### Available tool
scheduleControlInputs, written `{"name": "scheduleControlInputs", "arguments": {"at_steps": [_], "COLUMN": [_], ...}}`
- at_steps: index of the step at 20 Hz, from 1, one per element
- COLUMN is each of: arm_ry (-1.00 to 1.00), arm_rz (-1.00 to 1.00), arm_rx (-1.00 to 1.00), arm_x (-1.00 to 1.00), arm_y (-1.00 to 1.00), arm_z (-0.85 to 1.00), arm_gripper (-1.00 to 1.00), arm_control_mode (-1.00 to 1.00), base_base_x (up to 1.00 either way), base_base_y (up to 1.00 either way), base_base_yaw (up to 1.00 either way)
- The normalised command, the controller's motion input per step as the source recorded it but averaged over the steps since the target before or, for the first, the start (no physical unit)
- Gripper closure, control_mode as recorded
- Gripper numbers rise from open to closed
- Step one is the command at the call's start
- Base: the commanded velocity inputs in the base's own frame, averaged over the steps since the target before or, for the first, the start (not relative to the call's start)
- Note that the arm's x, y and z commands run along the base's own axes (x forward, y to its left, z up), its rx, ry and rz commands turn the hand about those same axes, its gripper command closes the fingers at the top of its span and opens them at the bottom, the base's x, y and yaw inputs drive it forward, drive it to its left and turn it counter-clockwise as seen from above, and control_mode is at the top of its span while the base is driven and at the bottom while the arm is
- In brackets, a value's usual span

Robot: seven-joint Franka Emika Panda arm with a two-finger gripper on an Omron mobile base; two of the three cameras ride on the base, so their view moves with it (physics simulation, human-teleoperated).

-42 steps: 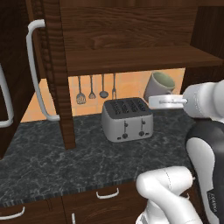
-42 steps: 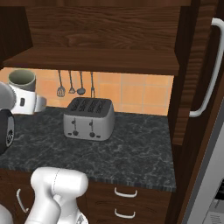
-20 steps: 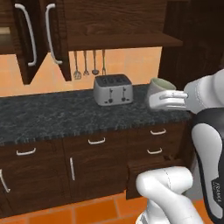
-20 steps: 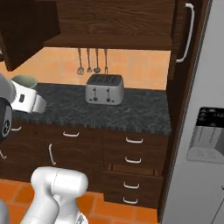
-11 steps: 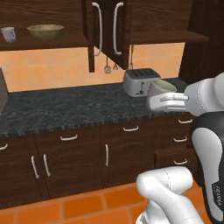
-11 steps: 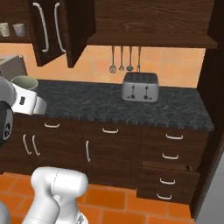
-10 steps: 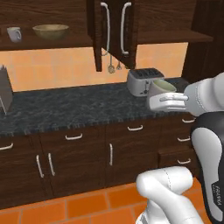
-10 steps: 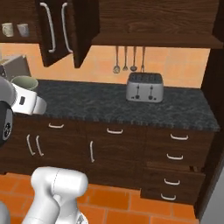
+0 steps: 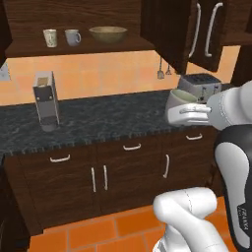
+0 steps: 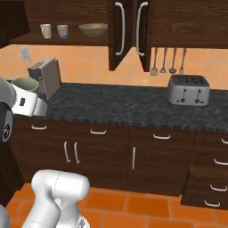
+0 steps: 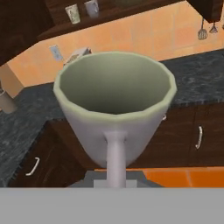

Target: Gather all objects into one cabinet and sort the glasses and bowls to opposite sides.

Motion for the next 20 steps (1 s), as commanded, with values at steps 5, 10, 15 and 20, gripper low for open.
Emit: {"name": "scheduleControlInputs", "arguments": {"at_steps": [5, 10, 15, 20], "arm_ry": [0.00, 0.00, 0.00, 0.00], "arm_rz": [0.00, 0.00, 0.00, 0.00], "arm_rx": [0.00, 0.00, 0.00, 0.00], "arm_x": [0.00, 0.00, 0.00, 0.00], "arm_y": [0.00, 0.00, 0.00, 0.00], "arm_z": [0.00, 0.00, 0.00, 0.00], "arm_gripper": [1.00, 1.00, 1.00, 1.00], "arm_control_mode": [1.00, 1.00, 1.00, 1.00], "base_base_x": [0.46, 1.00, 1.00, 0.59], "base_base_y": [0.94, 0.42, 0.31, 0.91], "base_base_yaw": [-0.18, -0.16, -0.11, -0.03]}}
